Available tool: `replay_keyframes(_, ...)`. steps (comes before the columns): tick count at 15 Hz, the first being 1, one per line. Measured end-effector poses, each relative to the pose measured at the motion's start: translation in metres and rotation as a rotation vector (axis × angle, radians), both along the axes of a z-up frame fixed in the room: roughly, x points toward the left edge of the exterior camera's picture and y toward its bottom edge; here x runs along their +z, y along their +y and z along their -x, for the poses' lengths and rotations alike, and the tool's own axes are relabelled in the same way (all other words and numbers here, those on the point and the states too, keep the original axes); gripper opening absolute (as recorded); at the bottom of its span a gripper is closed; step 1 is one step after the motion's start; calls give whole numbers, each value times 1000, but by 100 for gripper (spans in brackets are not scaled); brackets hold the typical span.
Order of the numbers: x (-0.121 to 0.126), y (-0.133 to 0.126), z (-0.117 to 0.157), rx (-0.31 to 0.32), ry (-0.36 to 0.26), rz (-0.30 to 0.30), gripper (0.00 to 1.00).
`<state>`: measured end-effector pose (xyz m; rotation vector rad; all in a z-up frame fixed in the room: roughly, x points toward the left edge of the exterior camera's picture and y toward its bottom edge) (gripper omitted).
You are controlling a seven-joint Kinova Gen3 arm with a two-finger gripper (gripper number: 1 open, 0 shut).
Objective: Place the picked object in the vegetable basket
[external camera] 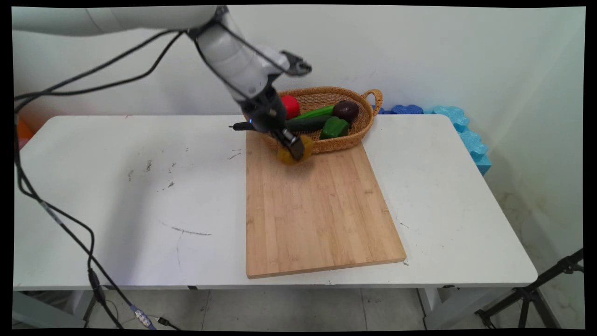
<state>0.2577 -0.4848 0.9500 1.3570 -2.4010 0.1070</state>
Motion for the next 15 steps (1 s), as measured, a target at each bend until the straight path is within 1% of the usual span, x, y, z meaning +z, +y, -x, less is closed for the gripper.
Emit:
replay_keyframes(3, 16, -23, -5, 21, 12, 19, 0)
replay_keyframes(7, 22, -52, -11, 51, 9, 35, 0)
replay_keyframes(10, 17, -79, -16, 84, -3, 43, 0)
replay_keyframes(13, 8, -96, -18, 107, -11, 43, 0)
replay_keyframes(15, -2, -109, -20, 125, -17, 38, 0)
